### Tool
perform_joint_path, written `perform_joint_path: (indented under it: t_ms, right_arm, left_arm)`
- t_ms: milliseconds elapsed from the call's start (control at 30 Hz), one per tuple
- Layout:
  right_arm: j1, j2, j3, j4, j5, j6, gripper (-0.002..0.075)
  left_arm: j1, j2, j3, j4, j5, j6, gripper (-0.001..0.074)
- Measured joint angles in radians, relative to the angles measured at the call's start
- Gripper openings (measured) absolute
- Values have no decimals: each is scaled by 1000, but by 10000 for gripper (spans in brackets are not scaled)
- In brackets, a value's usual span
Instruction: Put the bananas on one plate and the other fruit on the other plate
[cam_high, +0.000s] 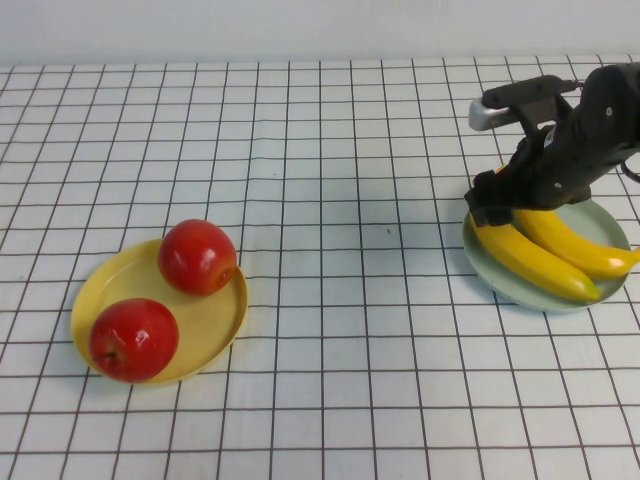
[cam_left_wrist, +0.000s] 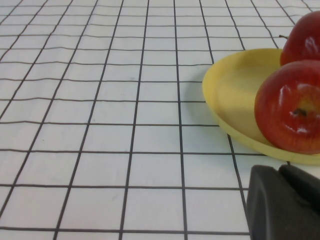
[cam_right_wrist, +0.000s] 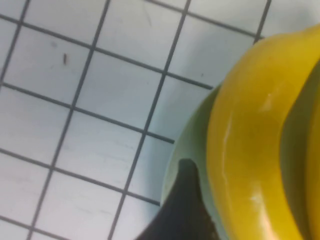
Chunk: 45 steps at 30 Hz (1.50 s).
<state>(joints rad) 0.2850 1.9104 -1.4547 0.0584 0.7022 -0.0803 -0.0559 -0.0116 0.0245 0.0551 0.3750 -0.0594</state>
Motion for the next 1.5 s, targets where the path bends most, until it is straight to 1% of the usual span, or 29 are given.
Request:
perform_joint_path:
  t_ms: [67, 133, 200, 267, 333, 367, 433, 500, 567, 667, 800, 1100, 1200, 1300, 1500]
  right_arm:
    - [0, -24, 0, 7, -2, 0, 522]
    - [-2, -73, 12, 19, -12, 0, 463]
    - [-2, -154, 49, 38, -54, 0, 360]
    - [-2, -276, 128, 50, -139, 0, 203]
    - [-2, -422, 226, 53, -238, 0, 89]
    - [-2, -497, 285, 53, -293, 0, 53]
    - [-2, -629, 401, 50, -380, -2, 13]
    - [-2, -751, 491, 50, -443, -2, -1]
    - [-2, -873, 564, 48, -465, -2, -9]
    - [-2, -1020, 630, 33, -429, -2, -13]
    - [-14, -1198, 716, -18, -333, -2, -14]
    - [-22, -1604, 1012, -58, -319, 0, -15]
    - [-22, -1703, 1095, -78, -321, 0, -15]
    - [-22, -1771, 1135, -95, -321, 2, -15]
    - [-24, -1815, 1192, -195, -309, 105, -15]
  left_arm:
    - [0, 0, 0, 0, 0, 0, -4]
    - [0, 0, 0, 0, 0, 0, -4]
    - [0, 0, 0, 0, 0, 0, -4]
    - [0, 0, 0, 0, 0, 0, -4]
    - [0, 0, 0, 0, 0, 0, -4]
    - [0, 0, 0, 0, 0, 0, -4]
    - [0, 0, 0, 0, 0, 0, -4]
    - [0, 0, 0, 0, 0, 0, -4]
    - [0, 0, 0, 0, 0, 0, -4]
    - [0, 0, 0, 0, 0, 0, -4]
    - [0, 0, 0, 0, 0, 0, -4]
    - [0, 0, 0, 0, 0, 0, -4]
    - [0, 0, 0, 0, 0, 0, -4]
    - [0, 0, 0, 0, 0, 0, -4]
    - [0, 0, 0, 0, 0, 0, -4]
